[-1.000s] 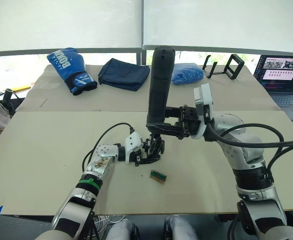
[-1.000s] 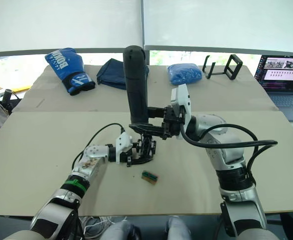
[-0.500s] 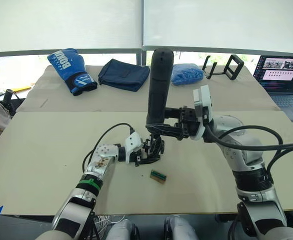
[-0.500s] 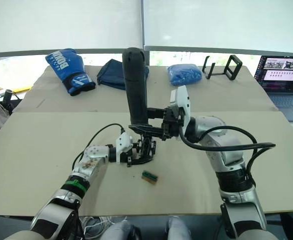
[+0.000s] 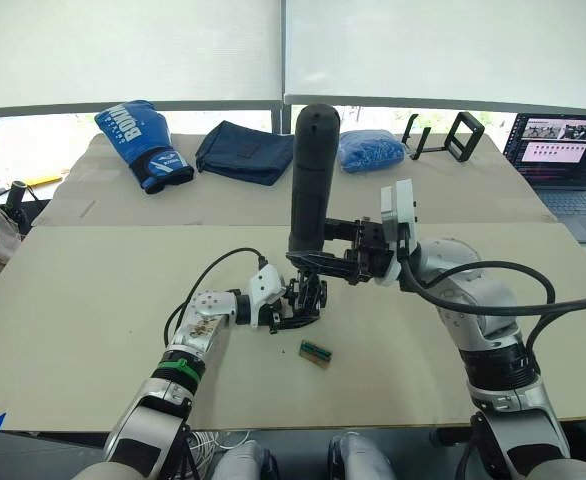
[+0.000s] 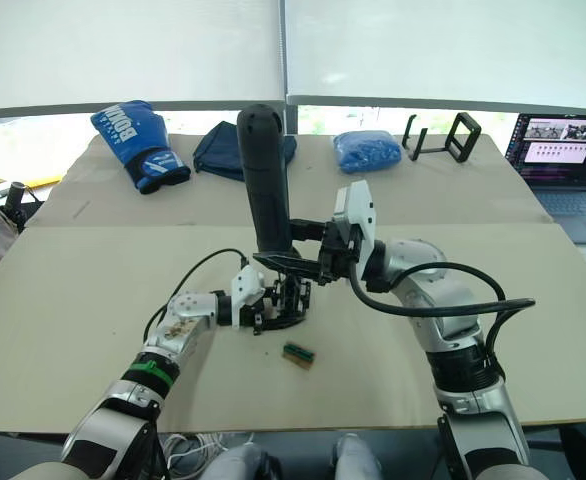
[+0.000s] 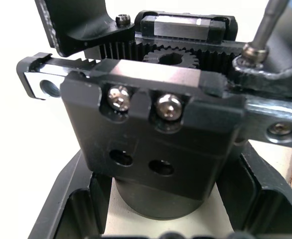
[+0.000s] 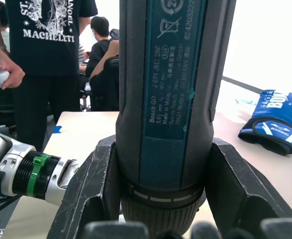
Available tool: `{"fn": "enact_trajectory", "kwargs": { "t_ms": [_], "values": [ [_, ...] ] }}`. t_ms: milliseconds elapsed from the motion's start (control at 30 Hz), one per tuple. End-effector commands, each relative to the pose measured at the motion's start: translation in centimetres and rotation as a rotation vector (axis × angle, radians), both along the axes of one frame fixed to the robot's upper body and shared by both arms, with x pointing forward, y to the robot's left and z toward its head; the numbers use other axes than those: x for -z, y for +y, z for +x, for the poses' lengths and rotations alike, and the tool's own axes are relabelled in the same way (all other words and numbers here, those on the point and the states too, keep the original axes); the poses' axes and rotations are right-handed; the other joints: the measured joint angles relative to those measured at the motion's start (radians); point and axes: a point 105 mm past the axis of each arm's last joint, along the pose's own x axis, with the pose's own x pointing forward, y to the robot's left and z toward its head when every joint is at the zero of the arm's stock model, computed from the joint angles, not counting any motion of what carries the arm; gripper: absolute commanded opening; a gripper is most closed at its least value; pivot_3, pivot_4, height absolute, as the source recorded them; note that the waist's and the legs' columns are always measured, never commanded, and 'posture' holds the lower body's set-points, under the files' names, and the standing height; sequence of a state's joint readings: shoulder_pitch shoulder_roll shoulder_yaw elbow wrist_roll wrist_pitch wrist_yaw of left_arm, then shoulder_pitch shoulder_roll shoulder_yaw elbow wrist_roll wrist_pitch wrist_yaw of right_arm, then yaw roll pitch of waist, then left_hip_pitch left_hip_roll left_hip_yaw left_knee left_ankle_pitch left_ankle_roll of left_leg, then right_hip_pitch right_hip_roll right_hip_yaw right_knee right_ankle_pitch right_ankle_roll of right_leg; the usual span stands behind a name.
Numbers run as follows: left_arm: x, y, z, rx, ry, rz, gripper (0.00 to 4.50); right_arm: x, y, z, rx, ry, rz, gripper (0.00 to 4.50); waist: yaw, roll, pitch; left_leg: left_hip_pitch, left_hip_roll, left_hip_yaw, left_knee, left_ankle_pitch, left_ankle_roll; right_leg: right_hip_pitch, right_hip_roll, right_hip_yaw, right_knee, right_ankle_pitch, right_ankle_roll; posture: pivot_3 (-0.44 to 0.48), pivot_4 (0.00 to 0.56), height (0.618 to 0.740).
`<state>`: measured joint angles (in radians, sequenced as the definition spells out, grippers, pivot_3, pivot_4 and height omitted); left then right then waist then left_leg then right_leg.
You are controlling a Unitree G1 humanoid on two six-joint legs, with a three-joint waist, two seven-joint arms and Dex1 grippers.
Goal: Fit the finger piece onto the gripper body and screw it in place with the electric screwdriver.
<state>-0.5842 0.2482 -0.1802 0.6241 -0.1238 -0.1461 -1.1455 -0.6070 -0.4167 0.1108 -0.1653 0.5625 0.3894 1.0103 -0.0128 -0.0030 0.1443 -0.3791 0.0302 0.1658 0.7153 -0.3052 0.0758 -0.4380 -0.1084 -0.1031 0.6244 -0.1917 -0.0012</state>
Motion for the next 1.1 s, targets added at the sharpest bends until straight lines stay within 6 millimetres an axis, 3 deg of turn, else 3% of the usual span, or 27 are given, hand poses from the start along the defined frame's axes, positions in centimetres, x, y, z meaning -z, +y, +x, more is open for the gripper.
{"fn": "enact_trajectory", "kwargs": {
  "t_ms": [33, 333, 467, 767, 1033, 1100],
  "values": [
    [0.4, -0.1, -0.2, -0.002, 0.030, -0.009, 2.38, 3.4, 0.3, 0.3, 0.011, 0.096, -0.103, 1.94, 0.000, 0.000, 0.000, 0.000, 0.000, 0.000, 0.000, 0.000, 0.000, 0.000, 0.000, 0.000, 0.000, 0.000, 0.000, 0.000, 0.150, 0.740],
    [0.6, -0.1, -0.1, -0.013, 0.035, -0.002, 2.38, 1.7, 0.3, 0.0, -0.015, 0.077, -0.082, 1.94, 0.000, 0.000, 0.000, 0.000, 0.000, 0.000, 0.000, 0.000, 0.000, 0.000, -0.002, 0.000, 0.000, 0.000, 0.000, 0.000, 0.150, 0.740],
    [1.0, 0.2, 0.1, -0.035, 0.038, 0.010, 2.38, -2.4, 0.3, -0.8, -0.038, -0.053, 0.021, 1.94, 0.000, 0.000, 0.000, -0.001, 0.000, 0.000, 0.000, 0.000, 0.001, -0.001, -0.004, 0.000, 0.000, 0.000, 0.000, 0.000, 0.150, 0.740],
    [1.3, 0.1, 0.2, -0.039, 0.046, 0.017, 2.38, -5.9, -0.3, -2.3, -0.123, -0.178, 0.121, 1.94, 0.002, 0.000, 0.000, -0.005, 0.000, -0.001, 0.000, 0.000, 0.001, -0.003, -0.003, -0.002, 0.000, 0.000, 0.000, 0.000, 0.150, 0.740],
    [1.4, 0.1, 0.3, -0.045, 0.071, 0.010, 2.38, -7.7, -1.1, -3.1, -0.152, -0.228, 0.182, 1.94, 0.006, 0.000, 0.000, -0.005, -0.001, -0.002, 0.000, -0.001, 0.001, -0.003, -0.003, -0.003, 0.000, 0.000, 0.000, 0.000, 0.150, 0.740],
    [1.4, 0.1, 0.3, -0.046, 0.072, 0.014, 3.44, -8.1, -1.1, -3.6, -0.169, -0.233, 0.199, 1.94, 0.006, 0.000, 0.000, -0.005, -0.001, -0.002, 0.000, -0.001, 0.001, -0.003, -0.004, -0.003, 0.000, 0.000, 0.000, 0.000, 0.150, 0.740]
  ]
}}
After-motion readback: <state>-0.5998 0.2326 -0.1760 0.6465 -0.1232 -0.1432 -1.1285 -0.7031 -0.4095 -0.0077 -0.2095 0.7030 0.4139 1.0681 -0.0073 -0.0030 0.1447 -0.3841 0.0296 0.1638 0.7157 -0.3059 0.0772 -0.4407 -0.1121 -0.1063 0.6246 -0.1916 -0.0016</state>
